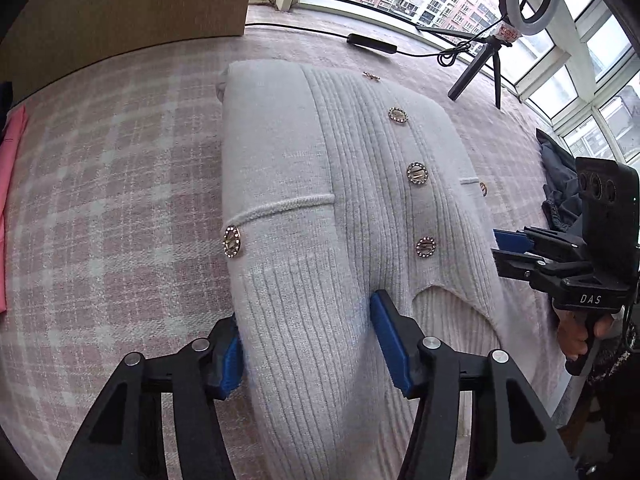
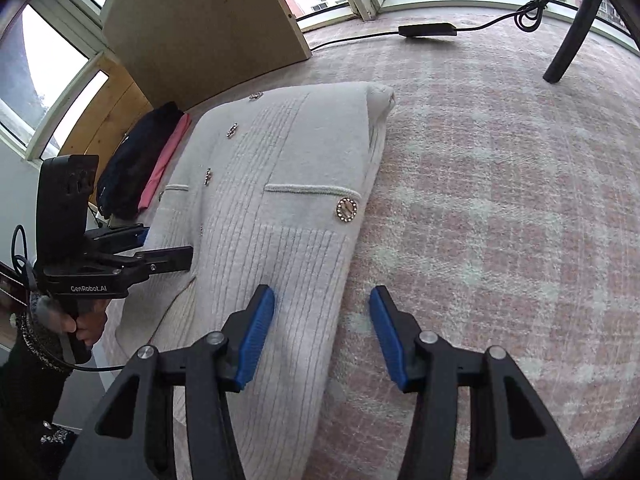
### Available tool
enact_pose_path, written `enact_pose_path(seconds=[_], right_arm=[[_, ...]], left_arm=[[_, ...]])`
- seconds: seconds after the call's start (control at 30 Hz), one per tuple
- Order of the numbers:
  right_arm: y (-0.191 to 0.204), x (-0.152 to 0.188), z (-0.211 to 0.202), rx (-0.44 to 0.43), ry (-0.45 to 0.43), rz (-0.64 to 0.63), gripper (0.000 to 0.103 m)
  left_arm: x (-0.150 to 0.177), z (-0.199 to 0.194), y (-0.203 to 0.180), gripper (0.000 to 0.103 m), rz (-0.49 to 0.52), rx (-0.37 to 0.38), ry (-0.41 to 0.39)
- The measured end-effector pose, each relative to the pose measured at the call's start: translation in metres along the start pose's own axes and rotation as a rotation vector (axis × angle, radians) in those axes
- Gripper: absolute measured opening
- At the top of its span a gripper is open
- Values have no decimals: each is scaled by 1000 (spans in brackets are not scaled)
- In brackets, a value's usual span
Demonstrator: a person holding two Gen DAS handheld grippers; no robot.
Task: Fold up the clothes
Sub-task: 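Grasp the folded cardigan with both grippers and lift it onto the navy garment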
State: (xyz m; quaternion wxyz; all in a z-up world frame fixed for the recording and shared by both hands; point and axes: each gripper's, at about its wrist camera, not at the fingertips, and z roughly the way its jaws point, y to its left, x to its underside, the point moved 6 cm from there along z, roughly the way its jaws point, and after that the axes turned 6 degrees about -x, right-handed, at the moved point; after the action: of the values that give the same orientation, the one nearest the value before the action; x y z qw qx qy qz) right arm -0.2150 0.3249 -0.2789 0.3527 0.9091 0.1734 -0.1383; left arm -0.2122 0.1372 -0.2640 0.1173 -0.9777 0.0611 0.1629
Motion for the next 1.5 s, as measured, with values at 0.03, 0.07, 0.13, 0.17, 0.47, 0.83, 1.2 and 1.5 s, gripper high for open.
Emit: enact_pose_path(seconds=[0.03,0.07,0.13,0.17,0.47,0.83,1.2,1.5], right_arm=[[1,0,3,-21,6,9,29],[2,-1,6,-30,6,12,29],[2,-2,8,-57,8,26,27],[2,-2,9,-72,9,34,25],[31,-20,-14,-135,-71,58,14],[102,-75,-79,-214,-234,10,14],[245,-104,-38,-256,-297,-108,14],[372,-150,75,-339,-289,-175,14]], left_arm=[[1,0,-2,50,10,-4,-2],[0,1,-4,47,12,3,-2],[-2,2,-9,40,6,28,0],[-4,1,-10,36,5,40,-3],[-28,-26,-16,24,-1,132,-71],[-65,-119,-2,24,75,128,-249],[-38,-221,112,24,89,55,-382],[-24,-287,269,24,85,-125,-411]])
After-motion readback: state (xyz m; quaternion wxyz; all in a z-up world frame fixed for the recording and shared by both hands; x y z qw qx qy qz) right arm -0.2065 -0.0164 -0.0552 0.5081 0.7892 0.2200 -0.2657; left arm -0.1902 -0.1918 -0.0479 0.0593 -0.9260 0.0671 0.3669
